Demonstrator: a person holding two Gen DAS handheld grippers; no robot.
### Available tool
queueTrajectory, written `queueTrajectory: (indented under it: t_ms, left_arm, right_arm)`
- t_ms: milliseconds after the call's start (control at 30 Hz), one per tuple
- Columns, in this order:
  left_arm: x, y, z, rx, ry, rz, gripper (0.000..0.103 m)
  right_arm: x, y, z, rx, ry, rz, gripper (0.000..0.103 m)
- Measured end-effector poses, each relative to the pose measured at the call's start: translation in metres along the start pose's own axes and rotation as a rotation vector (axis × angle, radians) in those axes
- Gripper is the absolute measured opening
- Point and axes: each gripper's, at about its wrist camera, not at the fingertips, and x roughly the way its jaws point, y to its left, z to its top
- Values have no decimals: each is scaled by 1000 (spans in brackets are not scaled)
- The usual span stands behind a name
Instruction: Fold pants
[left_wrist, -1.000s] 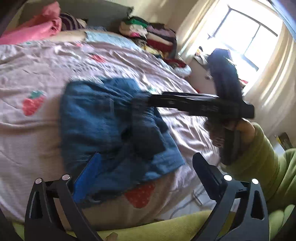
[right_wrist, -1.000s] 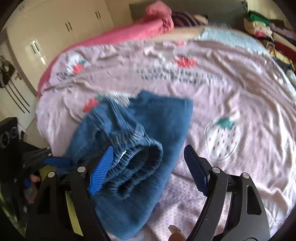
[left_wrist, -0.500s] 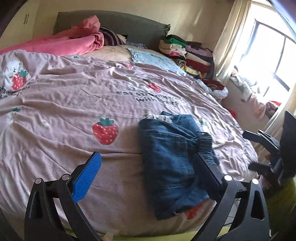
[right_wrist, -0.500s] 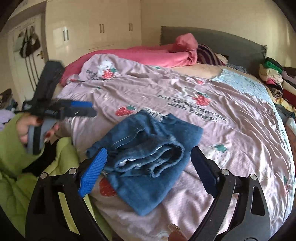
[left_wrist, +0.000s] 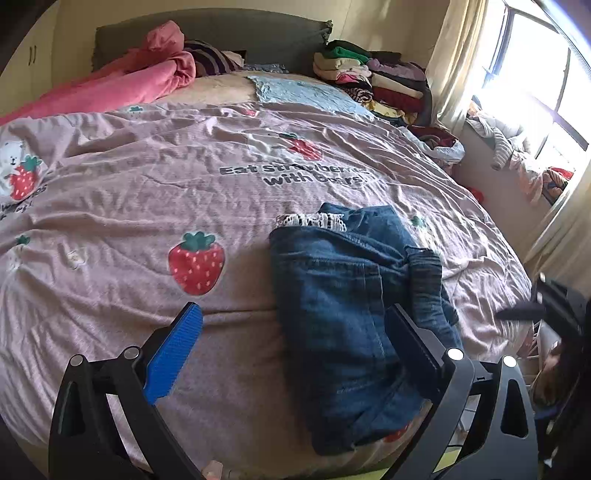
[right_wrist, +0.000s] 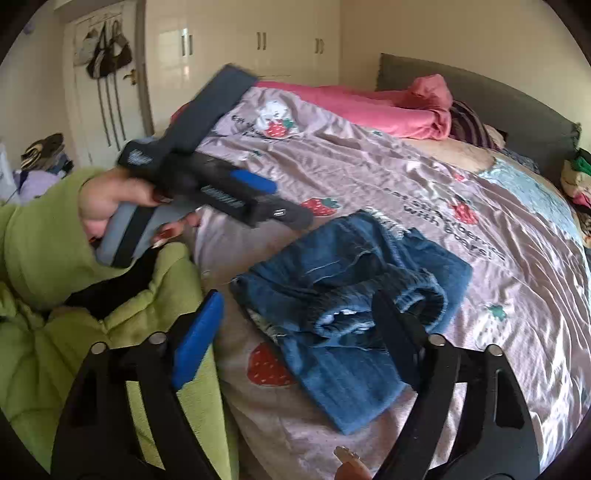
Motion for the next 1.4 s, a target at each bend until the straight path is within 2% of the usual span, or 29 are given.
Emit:
queueTrajectory:
  t_ms: [100,267,300,333,400,500,600,633,667,700,767,967,1033,1067,1100,1200,1300,1400]
  left_arm:
    - [8,-2,7,-1,5,-13,98]
    - [20,-6,13,5,16,-45,97]
    - [22,-7,13,14,18,-46,94]
    - [24,-9,13,25,19,-47,81]
    - [31,-11,12,41,40,-48,63]
    - [39,-12,8,56,60,-63,52]
    - [48,-12,5,64,76,-63,51]
    - [50,-11,5,61,79,-63,51]
    - [52,-10,4,57,82,-64,51]
    - [54,-9,3,55,84,-65,51]
    - [55,-7,2,49,86,-68,51]
    - [62,-4,0,30,94,-80,55]
    - [60,-3,-1,21,88,-80,58]
    - [58,-3,-1,16,84,-79,60]
    - [57,-3,-1,13,81,-80,62]
    - [50,-4,-2,6,66,-87,69]
    - [42,-5,-4,-2,50,-89,73]
    - [35,-5,-6,-1,38,-80,77]
  right_arm:
    - [7,5,0,-28,18,23,56]
    - [22,21,1,-116,54,35,52]
    - [25,23,1,-133,61,36,52]
    - [28,25,1,-142,68,38,52]
    - [36,27,1,-162,91,35,52]
    - [49,29,1,-205,137,3,52]
    - [64,32,2,-250,163,-9,50]
    - [68,32,1,-254,172,-9,43]
    - [74,32,0,-254,203,9,15]
    - [77,31,0,-247,221,36,3]
    - [74,33,-3,-250,233,77,3]
    - [82,28,-20,-199,266,68,4]
    - [76,25,-17,-168,260,90,10]
    - [69,23,-14,-140,244,105,18]
    - [59,19,-10,-121,221,109,31]
    - [28,4,-1,-41,116,89,42]
    - [1,-27,1,91,32,0,51]
    - [-9,-58,-2,216,7,-108,59]
